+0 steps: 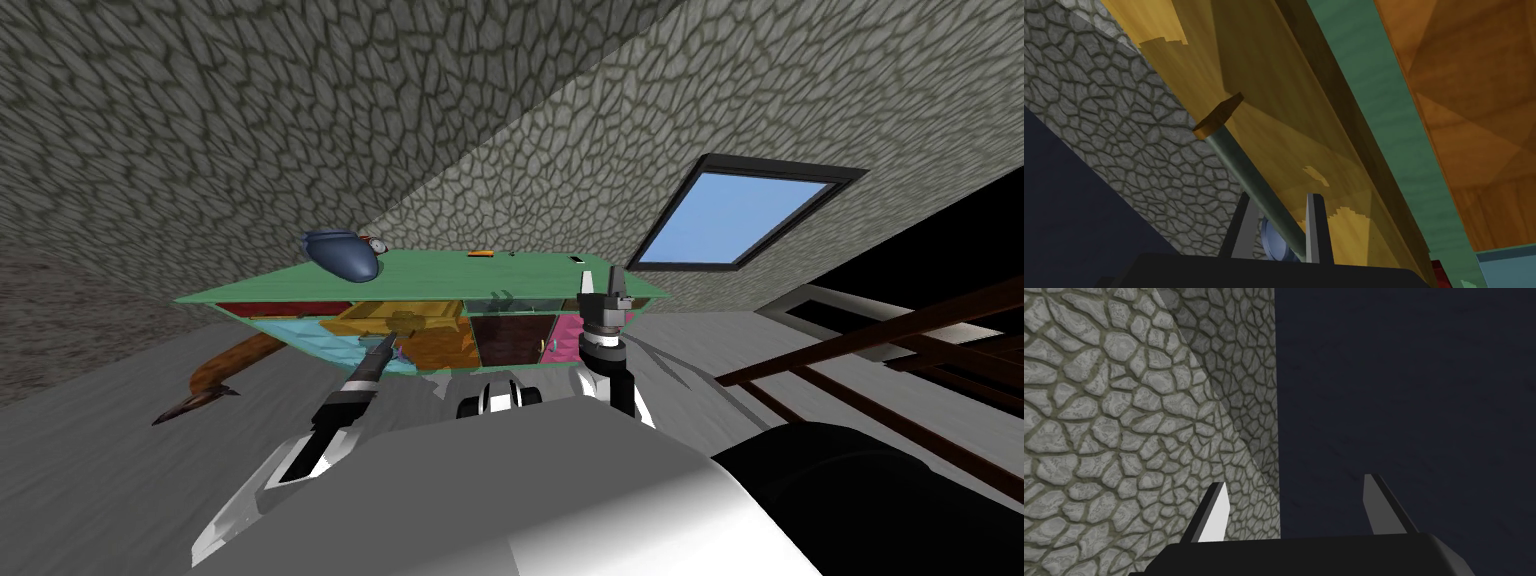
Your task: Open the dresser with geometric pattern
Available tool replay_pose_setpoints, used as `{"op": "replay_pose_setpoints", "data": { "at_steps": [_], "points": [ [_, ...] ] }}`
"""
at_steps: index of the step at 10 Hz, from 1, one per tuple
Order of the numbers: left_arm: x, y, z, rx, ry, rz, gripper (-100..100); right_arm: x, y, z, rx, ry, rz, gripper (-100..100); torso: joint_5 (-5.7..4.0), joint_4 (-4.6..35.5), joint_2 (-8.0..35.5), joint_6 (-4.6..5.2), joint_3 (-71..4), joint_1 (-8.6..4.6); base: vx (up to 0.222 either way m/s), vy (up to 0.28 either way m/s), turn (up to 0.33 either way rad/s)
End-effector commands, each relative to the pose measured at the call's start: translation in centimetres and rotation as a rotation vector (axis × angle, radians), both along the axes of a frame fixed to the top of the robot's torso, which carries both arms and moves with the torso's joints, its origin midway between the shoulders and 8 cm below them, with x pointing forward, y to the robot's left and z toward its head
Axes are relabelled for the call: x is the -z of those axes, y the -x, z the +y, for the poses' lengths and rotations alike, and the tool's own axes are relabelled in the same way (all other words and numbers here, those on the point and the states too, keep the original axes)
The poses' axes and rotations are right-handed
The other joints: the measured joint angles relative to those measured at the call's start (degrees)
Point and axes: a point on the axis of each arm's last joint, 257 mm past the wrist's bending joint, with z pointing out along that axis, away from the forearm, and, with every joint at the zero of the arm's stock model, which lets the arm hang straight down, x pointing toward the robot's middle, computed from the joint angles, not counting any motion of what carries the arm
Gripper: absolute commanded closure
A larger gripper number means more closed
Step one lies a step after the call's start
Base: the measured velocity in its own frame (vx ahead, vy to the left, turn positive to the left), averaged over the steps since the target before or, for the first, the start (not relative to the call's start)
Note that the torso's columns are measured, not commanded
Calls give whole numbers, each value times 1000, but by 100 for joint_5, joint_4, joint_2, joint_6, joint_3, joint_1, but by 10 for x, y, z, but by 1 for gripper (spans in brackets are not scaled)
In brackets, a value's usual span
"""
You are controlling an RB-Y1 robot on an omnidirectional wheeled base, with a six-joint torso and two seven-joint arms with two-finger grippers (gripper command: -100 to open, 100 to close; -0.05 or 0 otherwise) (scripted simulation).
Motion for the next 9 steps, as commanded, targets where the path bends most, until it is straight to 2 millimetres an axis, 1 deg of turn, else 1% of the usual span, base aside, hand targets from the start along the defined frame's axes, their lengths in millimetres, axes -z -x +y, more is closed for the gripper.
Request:
{"op": "replay_pose_setpoints", "data": {
  "at_steps": [1, 3, 4, 7, 8, 9],
  "points": [
    [-15, 3, 8, 2, 2, -1, -100, 0, 0, 0, 0, 0, 0, 0, 8, -19, -32, 1, -20, -1, 15, -27, 30],
    [-26, 6, 11, 4, 3, -1, -100, 0, 0, 0, 0, 0, 0, 0, 22, -25, -27, 8, -16, 15, 30, -25, 19],
    [-36, 8, 14, 8, 5, -1, -100, 0, 0, 0, 0, 0, 0, 0, 26, -23, -12, 6, -6, 21, 35, -32, 10],
    [-52, 11, 17, 17, 8, 0, -100, 0, 0, 0, 0, 0, 0, 0, -6, 11, 34, -3, 17, -1, 23, -28, 17],
    [-40, 12, 16, 10, 15, 19, -100, 0, 0, 0, 0, 0, 0, 0, -17, 20, 43, -5, 20, -10, 12, -7, 3],
    [-38, 12, 17, 8, 18, 25, 0, 0, 0, 0, 0, 0, 0, 0, -6, 11, 41, -1, 22, -9, 6, 1, 0]
  ]
}}
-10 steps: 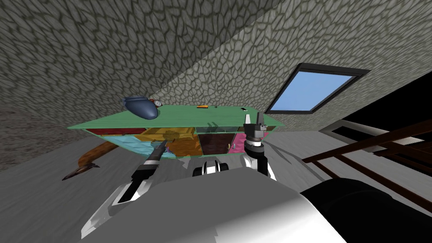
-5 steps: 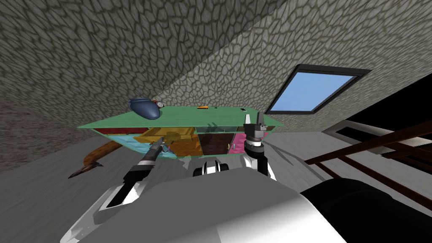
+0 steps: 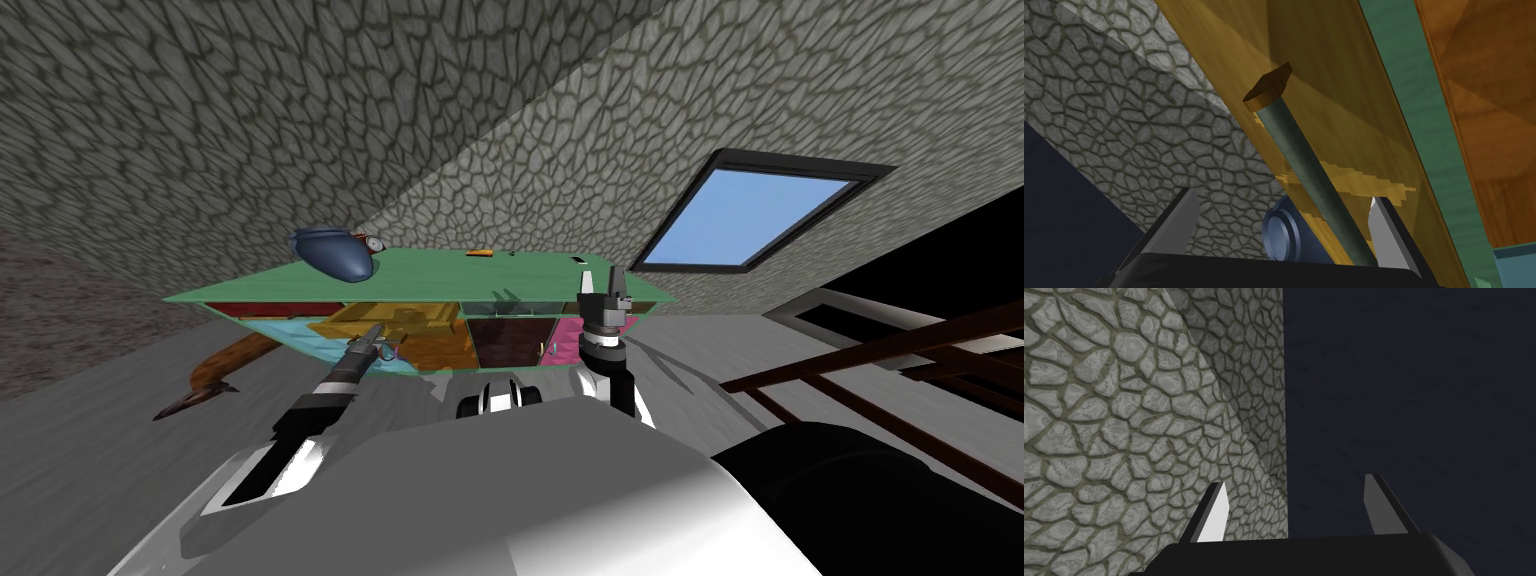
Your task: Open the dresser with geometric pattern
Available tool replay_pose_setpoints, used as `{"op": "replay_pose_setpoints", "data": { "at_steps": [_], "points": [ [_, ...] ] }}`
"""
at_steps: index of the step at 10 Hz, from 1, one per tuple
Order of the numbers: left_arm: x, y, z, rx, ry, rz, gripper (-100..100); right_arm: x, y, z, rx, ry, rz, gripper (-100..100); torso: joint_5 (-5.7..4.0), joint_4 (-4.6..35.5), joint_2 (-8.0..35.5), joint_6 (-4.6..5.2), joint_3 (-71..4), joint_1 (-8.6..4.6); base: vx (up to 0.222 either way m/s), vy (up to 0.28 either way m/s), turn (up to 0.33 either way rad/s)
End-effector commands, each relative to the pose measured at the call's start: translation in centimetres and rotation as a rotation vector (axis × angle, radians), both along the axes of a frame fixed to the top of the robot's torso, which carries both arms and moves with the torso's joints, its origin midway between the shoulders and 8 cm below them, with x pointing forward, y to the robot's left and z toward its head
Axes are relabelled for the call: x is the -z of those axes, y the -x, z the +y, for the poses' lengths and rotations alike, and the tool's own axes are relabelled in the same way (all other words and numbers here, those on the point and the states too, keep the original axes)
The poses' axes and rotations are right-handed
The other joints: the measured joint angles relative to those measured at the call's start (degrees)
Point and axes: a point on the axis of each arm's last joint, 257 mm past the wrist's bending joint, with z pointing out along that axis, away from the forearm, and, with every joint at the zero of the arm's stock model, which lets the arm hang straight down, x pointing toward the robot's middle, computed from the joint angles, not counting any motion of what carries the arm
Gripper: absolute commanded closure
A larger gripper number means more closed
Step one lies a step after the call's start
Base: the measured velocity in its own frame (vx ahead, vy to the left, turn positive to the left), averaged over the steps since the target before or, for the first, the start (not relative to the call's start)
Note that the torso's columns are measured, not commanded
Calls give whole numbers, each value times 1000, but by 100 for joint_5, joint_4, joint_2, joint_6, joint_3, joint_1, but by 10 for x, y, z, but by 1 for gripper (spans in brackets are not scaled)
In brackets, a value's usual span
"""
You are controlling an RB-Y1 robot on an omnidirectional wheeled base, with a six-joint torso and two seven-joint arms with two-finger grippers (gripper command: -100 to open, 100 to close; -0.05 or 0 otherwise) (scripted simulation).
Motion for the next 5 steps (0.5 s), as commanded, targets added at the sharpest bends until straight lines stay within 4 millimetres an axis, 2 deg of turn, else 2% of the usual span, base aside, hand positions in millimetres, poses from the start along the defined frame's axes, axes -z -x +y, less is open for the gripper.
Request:
{"op": "replay_pose_setpoints", "data": {
  "at_steps": [1, 5],
  "points": [
    [3, 1, 1, -3, 1, 6, 0, 0, 0, 0, 0, 0, 0, 0, 9, -8, -9, 3, -5, 5, 0, 0, 0],
    [8, 2, 2, -9, 5, 19, 0, 0, 0, 0, 0, 0, 0, 0, 24, -26, -36, 4, -19, 19, 0, 0, 0]
  ]
}}
